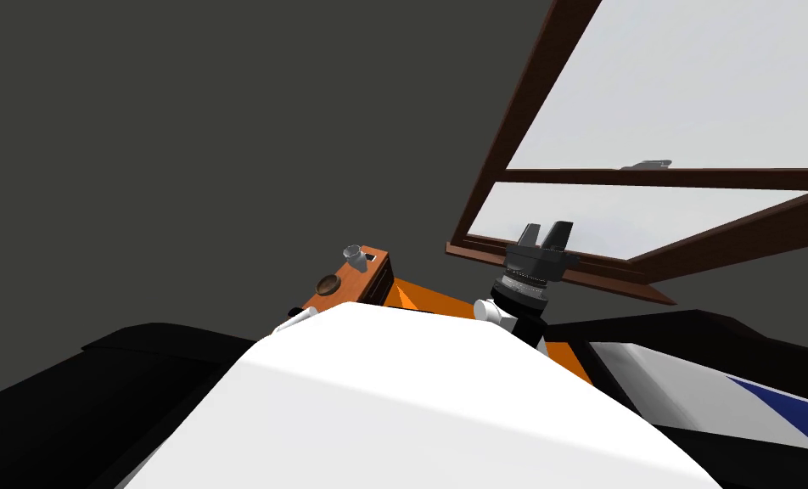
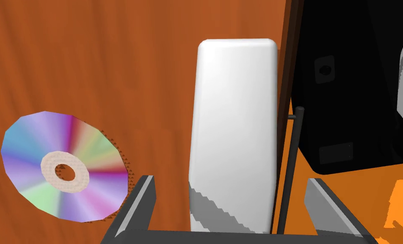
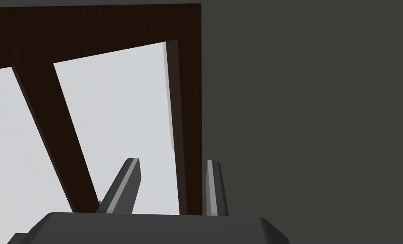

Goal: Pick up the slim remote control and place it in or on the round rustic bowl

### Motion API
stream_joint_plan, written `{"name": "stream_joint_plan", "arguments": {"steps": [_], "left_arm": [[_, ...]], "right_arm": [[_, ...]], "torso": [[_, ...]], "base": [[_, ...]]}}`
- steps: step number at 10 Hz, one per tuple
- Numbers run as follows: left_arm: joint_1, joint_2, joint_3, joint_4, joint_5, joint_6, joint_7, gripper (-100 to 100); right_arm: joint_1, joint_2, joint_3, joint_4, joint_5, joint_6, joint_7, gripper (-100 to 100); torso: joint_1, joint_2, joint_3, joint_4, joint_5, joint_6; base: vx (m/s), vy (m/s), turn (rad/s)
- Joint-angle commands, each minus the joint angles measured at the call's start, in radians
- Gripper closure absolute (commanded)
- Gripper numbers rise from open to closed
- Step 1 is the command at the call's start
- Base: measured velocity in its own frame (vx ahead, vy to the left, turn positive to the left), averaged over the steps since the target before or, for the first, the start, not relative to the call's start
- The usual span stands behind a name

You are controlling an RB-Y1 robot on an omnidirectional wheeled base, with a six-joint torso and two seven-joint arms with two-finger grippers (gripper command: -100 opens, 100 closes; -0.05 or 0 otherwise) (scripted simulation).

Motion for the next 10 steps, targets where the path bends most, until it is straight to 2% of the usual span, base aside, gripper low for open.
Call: {"name": "stream_joint_plan", "arguments": {"steps": [1,2,5,7,8,10], "left_arm": [[0.0,0.0,0.0,0.0,0.0,0.0,0.0,0],[-0.008,-0.011,-0.006,0.026,-0.008,-0.028,-0.006,-100],[-0.024,-0.033,-0.019,0.078,-0.023,-0.084,-0.017,-100],[-0.021,-0.036,-0.02,0.073,-0.025,-0.082,-0.015,-100],[-0.022,-0.036,-0.021,0.076,-0.025,-0.086,-0.016,100],[-0.022,-0.039,-0.022,0.076,-0.024,-0.083,-0.016,100]], "right_arm": [[0.0,0.0,0.0,0.0,0.0,0.0,0.0,0],[0.0,0.0,0.0,0.0,0.0,0.0,0.0,0],[0.0,0.0,0.0,0.0,0.0,0.0,0.0,0],[0.0,0.0,0.0,0.0,0.0,0.0,0.0,0],[0.0,0.0,0.0,0.0,0.0,0.0,0.0,0],[0.0,0.0,0.0,0.0,0.0,0.0,0.0,0]], "torso": [[0.0,0.0,0.0,0.0,0.0,0.0],[-0.002,0.001,0.001,0.0,-0.001,0.0],[-0.001,0.0,0.0,0.0,0.0,0.0],[-0.002,0.0,0.0,0.0,0.0,0.0],[-0.003,0.001,0.001,0.0,-0.001,0.0],[-0.001,0.001,0.001,0.0,-0.001,0.0]], "base": [[0.003,0.009,0.0],[0.011,0.023,0.036],[0.021,0.045,0.033],[0.013,0.019,0.009],[0.0,0.0,0.0],[0.0,0.0,0.0]]}}
